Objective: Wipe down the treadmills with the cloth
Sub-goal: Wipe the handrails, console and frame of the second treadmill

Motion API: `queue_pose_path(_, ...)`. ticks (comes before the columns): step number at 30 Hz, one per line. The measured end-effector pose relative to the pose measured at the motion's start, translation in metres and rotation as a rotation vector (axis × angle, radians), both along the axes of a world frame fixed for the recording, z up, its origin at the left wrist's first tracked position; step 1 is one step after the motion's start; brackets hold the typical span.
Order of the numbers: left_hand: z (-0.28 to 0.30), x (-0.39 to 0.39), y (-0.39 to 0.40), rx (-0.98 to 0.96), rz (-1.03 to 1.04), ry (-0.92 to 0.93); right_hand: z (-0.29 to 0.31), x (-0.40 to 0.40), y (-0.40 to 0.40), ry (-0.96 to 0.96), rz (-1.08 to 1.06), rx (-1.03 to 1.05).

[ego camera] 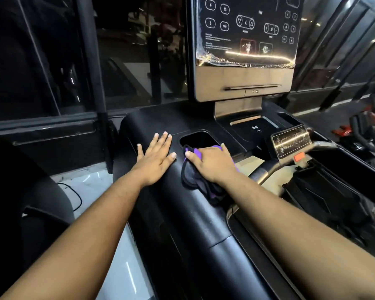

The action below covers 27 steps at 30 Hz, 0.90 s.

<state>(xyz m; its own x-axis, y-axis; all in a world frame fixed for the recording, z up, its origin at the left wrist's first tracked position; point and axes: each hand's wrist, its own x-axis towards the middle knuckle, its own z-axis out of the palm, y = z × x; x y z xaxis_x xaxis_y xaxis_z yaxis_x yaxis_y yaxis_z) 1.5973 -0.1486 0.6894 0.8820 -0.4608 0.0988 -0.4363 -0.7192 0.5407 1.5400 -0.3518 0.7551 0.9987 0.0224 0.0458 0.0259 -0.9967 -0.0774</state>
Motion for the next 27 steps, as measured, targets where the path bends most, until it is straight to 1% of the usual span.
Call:
queue_pose_path(1, 0.0, 0.0, -0.001, -0.004, -0.005, -0.002, -0.001, -0.006, -0.001, -0.094, -0.006, 0.073)
queue_pose_path(3, 0.001, 0.0, 0.0, -0.018, -0.017, -0.007, 0.001, -0.021, -0.005, -0.26, 0.045, 0.294)
queue_pose_path(4, 0.0, 0.002, 0.002, -0.033, -0.021, -0.008, 0.003, -0.028, -0.002, -0.279, 0.105, 0.399)
queue_pose_path(5, 0.0, 0.004, 0.003, -0.059, -0.028, -0.002, 0.006, -0.035, 0.004, -0.203, 0.191, 0.417)
queue_pose_path(6, -0.001, 0.005, 0.005, -0.096, -0.032, 0.014, 0.006, -0.042, 0.013, -0.064, 0.292, 0.309)
queue_pose_path(7, -0.001, 0.005, 0.005, -0.15, -0.034, 0.034, 0.005, -0.046, 0.018, 0.081, 0.363, 0.137)
queue_pose_path(8, 0.0, 0.007, 0.005, -0.215, -0.032, 0.065, 0.002, -0.042, 0.019, 0.167, 0.375, 0.006)
queue_pose_path(9, 0.001, 0.007, 0.006, -0.284, -0.019, 0.113, 0.003, -0.034, 0.021, 0.185, 0.353, -0.045)
queue_pose_path(12, 0.009, 0.012, 0.009, -0.424, 0.047, 0.267, 0.007, -0.01, 0.023, 0.198, 0.215, -0.062)
queue_pose_path(13, 0.012, 0.014, 0.011, -0.449, 0.072, 0.328, 0.007, -0.009, 0.025, 0.206, 0.22, -0.084)
queue_pose_path(15, 0.015, 0.011, 0.012, -0.448, 0.097, 0.405, 0.003, -0.034, 0.029, 0.216, 0.348, -0.141)
queue_pose_path(16, 0.015, 0.006, 0.01, -0.429, 0.093, 0.391, 0.001, -0.055, 0.029, 0.218, 0.457, -0.189)
queue_pose_path(18, 0.014, -0.007, 0.005, -0.357, 0.099, 0.249, 0.001, -0.095, 0.018, 0.231, 0.669, -0.283)
queue_pose_path(20, 0.009, -0.019, 0.008, -0.298, 0.127, 0.074, 0.006, -0.102, 0.006, 0.244, 0.758, -0.363)
queue_pose_path(21, 0.003, -0.023, 0.01, -0.285, 0.128, 0.029, 0.01, -0.094, 0.007, 0.237, 0.742, -0.378)
queue_pose_path(22, -0.004, -0.028, 0.012, -0.284, 0.128, 0.021, 0.011, -0.085, 0.011, 0.227, 0.681, -0.394)
queue_pose_path(25, -0.013, -0.04, 0.014, -0.329, 0.154, 0.053, 0.004, -0.063, 0.034, 0.192, 0.425, -0.39)
queue_pose_path(26, -0.013, -0.044, 0.013, -0.346, 0.16, 0.059, 0.0, -0.067, 0.038, 0.178, 0.404, -0.382)
queue_pose_path(27, -0.014, -0.049, 0.012, -0.356, 0.163, 0.06, -0.004, -0.078, 0.039, 0.153, 0.437, -0.397)
